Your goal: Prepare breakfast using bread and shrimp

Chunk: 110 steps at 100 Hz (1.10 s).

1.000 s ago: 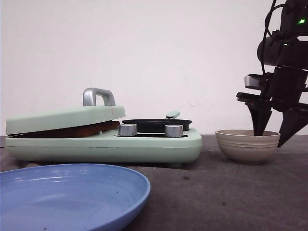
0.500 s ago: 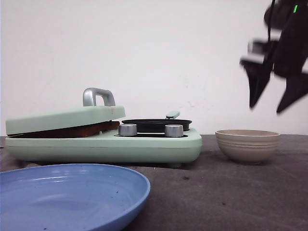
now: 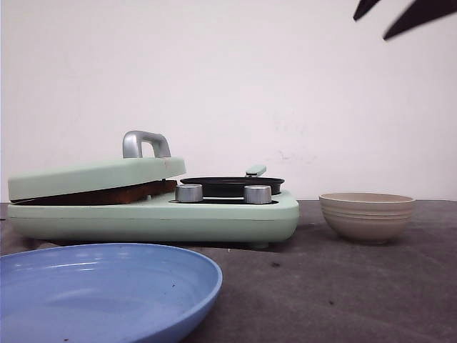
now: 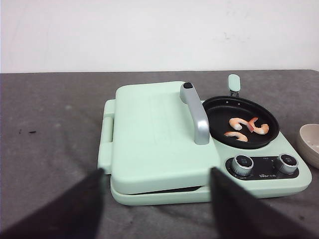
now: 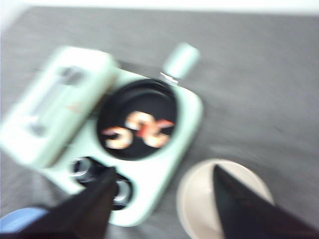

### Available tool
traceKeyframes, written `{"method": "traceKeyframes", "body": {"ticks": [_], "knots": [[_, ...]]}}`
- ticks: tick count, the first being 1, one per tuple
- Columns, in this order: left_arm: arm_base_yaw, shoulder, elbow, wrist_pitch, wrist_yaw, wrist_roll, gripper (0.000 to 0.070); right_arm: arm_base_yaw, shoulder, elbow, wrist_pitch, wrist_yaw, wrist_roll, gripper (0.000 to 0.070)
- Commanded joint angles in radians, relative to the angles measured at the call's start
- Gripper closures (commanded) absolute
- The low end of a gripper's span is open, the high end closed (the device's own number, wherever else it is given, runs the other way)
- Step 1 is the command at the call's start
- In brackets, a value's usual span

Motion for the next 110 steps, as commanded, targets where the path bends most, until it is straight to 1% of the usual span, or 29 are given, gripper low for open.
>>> {"method": "traceKeyframes", "body": {"ticks": [1, 5, 9, 23, 42, 51, 58, 65, 84, 94, 102, 110], "knots": [[-0.003, 0.004, 0.008, 0.016, 0.002, -0.01, 0.0566, 0.02, -0.021, -0.035, 0.031, -0.004, -0.009, 0.0607], [-0.003, 0.004, 0.008, 0.017, 0.002, -0.011, 0.0628, 0.034, -0.052, -0.074, 0.062, -0.004, -0.009, 0.0669], [-0.003, 0.004, 0.008, 0.018, 0.002, -0.011, 0.07, 0.05, -0.085, -0.121, 0.103, -0.007, -0.01, 0.0699], [-0.003, 0.005, 0.008, 0.018, 0.002, -0.055, 0.07, 0.103, -0.216, -0.309, 0.255, -0.009, -0.008, 0.0699], [-0.003, 0.004, 0.007, 0.02, 0.002, -0.066, 0.07, 0.167, -0.394, -0.548, 0.435, 0.004, 0.011, 0.0698], [-0.003, 0.0, -0.005, 0.055, 0.002, -0.117, 0.07, 0.197, -0.476, -0.65, 0.525, 0.007, 0.011, 0.0699], [-0.004, -0.018, -0.032, 0.102, 0.004, -0.14, 0.07, 0.217, -0.536, -0.726, 0.582, 0.021, 0.021, 0.0699], [-0.005, -0.044, -0.067, 0.132, 0.005, -0.145, 0.07, 0.234, -0.592, -0.795, 0.615, 0.053, 0.04, 0.0698], [-0.004, -0.142, -0.167, 0.153, 0.001, -0.145, 0.07, 0.246, -0.719, -0.936, 0.618, 0.105, 0.044, 0.0698], [-0.004, -0.195, -0.226, 0.16, -0.019, -0.177, 0.07, 0.246, -0.773, -1.011, 0.637, 0.111, 0.05, 0.0698], [-0.004, -0.234, -0.27, 0.167, -0.024, -0.209, 0.07, 0.246, -0.808, -1.068, 0.679, 0.111, 0.09, 0.0698], [-0.004, -0.267, -0.309, 0.166, -0.027, -0.22, 0.07, 0.247, -0.84, -1.12, 0.711, 0.111, 0.116, 0.0698]]}}
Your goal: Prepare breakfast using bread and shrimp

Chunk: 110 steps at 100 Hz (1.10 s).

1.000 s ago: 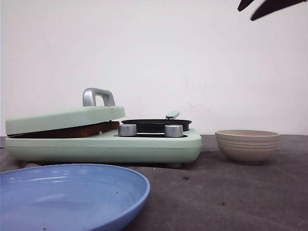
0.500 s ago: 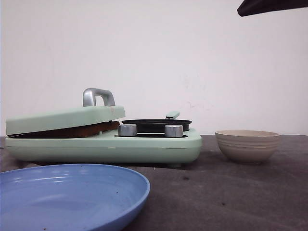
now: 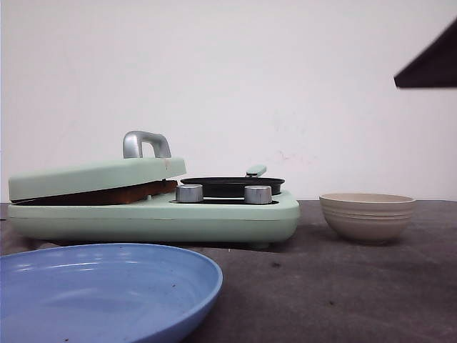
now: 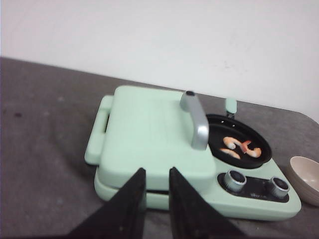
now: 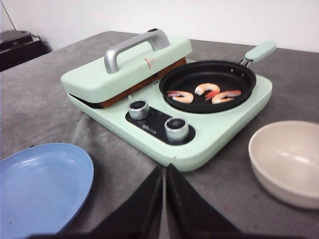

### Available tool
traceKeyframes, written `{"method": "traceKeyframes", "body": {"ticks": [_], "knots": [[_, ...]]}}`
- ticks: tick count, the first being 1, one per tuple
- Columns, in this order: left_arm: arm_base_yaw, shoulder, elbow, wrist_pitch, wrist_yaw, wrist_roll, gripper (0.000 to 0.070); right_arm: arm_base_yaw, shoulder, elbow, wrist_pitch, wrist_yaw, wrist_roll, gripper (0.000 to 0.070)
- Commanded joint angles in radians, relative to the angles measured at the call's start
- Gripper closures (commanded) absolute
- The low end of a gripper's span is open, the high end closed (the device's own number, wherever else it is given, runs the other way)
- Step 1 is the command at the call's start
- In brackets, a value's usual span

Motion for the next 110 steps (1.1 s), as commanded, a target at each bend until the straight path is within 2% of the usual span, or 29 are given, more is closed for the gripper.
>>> {"method": "traceKeyframes", "body": {"ticks": [1, 6, 20, 25, 32, 43, 110], "knots": [[-0.004, -0.019, -0.017, 0.013, -0.006, -0.029, 0.07, 0.005, -0.016, -0.028, 0.026, 0.005, 0.044, 0.0698], [-0.004, -0.034, -0.031, 0.003, -0.013, -0.031, 0.07, 0.005, -0.032, -0.048, 0.025, 0.015, 0.043, 0.0698], [-0.004, -0.042, -0.036, -0.081, -0.081, -0.061, 0.07, 0.004, -0.048, -0.057, -0.033, 0.106, 0.045, 0.0698], [-0.004, -0.042, -0.036, -0.091, -0.117, -0.107, 0.07, 0.004, -0.047, -0.057, -0.046, 0.107, 0.044, 0.0698], [-0.004, -0.042, -0.035, -0.091, -0.143, -0.13, 0.07, 0.005, -0.046, -0.057, -0.057, 0.106, 0.043, 0.0698], [-0.004, -0.042, -0.035, -0.091, -0.141, -0.202, 0.07, 0.004, -0.046, -0.057, -0.053, 0.105, 0.043, 0.0698], [-0.004, -0.042, -0.035, -0.085, -0.141, -0.202, 0.07, 0.004, -0.046, -0.057, -0.05, 0.105, 0.043, 0.0698]]}}
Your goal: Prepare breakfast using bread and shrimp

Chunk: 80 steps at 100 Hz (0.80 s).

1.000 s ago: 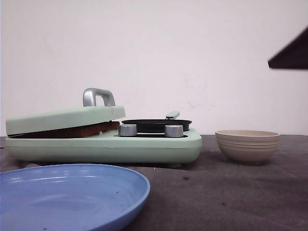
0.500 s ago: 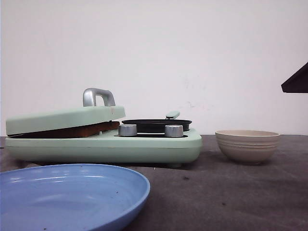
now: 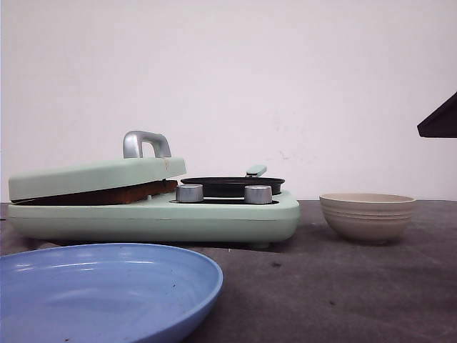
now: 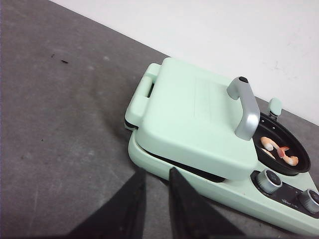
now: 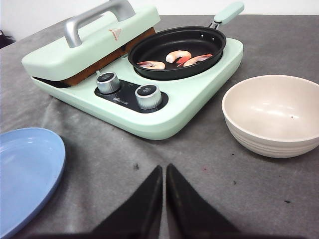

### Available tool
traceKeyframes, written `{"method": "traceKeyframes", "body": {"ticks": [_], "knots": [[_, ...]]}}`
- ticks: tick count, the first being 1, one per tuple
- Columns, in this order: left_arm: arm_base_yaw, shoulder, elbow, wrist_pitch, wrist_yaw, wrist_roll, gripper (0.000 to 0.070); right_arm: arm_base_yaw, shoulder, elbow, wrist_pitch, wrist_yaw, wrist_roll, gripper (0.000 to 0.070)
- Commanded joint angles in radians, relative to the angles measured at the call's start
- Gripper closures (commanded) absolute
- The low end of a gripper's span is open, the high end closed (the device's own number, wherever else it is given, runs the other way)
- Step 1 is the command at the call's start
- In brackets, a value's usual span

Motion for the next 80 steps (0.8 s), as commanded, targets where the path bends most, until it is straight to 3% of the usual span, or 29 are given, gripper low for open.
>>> {"method": "traceKeyframes", "body": {"ticks": [1, 10, 17, 28, 35, 56, 67, 80], "knots": [[-0.003, -0.004, 0.007, 0.012, -0.004, -0.008, 0.07, 0.005, 0.001, 0.002, 0.013, 0.001, 0.011, 0.0698], [0.007, -0.018, 0.006, -0.042, -0.031, 0.026, 0.07, 0.005, 0.001, 0.002, 0.013, 0.001, 0.011, 0.0698], [0.048, -0.052, -0.003, -0.032, -0.072, 0.14, 0.07, 0.004, 0.001, 0.002, 0.013, 0.001, 0.011, 0.0698], [0.146, -0.059, -0.047, 0.092, -0.039, 0.284, 0.07, 0.004, 0.001, 0.002, 0.013, 0.001, 0.01, 0.0698], [0.208, -0.06, -0.098, 0.177, 0.011, 0.342, 0.07, 0.004, 0.001, 0.002, 0.014, 0.0, 0.011, 0.0698], [0.351, -0.06, -0.344, 0.451, 0.251, 0.397, 0.07, 0.004, 0.001, 0.002, 0.014, 0.0, 0.01, 0.0698], [0.388, -0.06, -0.34, 0.35, 0.294, 0.496, 0.07, 0.005, 0.001, 0.003, 0.018, 0.0, 0.01, 0.0698], [0.407, -0.06, -0.34, 0.328, 0.286, 0.509, 0.07, 0.004, 0.001, 0.003, 0.023, 0.0, 0.01, 0.0698]]}}
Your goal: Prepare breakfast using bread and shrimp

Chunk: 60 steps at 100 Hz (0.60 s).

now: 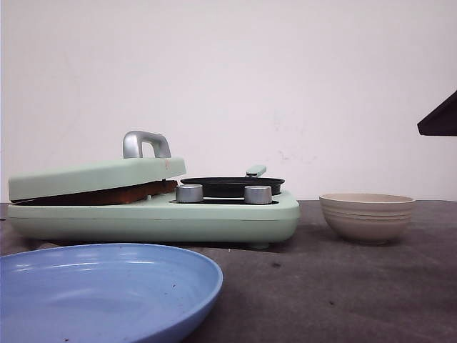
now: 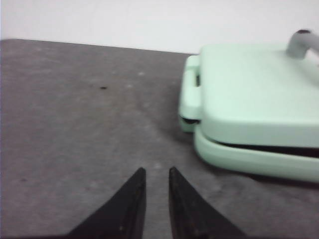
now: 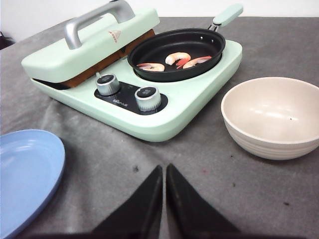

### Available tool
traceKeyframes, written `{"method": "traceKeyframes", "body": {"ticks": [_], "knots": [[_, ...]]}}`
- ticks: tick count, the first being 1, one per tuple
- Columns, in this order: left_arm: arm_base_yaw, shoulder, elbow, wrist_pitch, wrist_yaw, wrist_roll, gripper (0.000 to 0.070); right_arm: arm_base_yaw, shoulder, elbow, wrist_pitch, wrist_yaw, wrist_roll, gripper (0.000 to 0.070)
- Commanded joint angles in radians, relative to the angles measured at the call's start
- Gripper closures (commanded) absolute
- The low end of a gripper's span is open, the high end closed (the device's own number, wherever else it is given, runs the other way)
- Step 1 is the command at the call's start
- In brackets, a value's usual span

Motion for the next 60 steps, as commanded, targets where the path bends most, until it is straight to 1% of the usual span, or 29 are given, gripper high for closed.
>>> {"method": "traceKeyframes", "body": {"ticks": [1, 16, 60], "knots": [[0.004, -0.001, -0.019, -0.006, 0.0, 0.043, 0.07, 0.004, 0.002, 0.003, 0.011, 0.001, 0.01, 0.0698], [0.004, 0.0, -0.018, -0.004, 0.019, 0.042, 0.07, 0.004, 0.002, 0.003, 0.039, 0.001, 0.01, 0.0698], [0.004, 0.001, -0.018, -0.004, 0.019, 0.042, 0.07, 0.004, 0.002, 0.003, 0.045, 0.001, 0.01, 0.0698]]}}
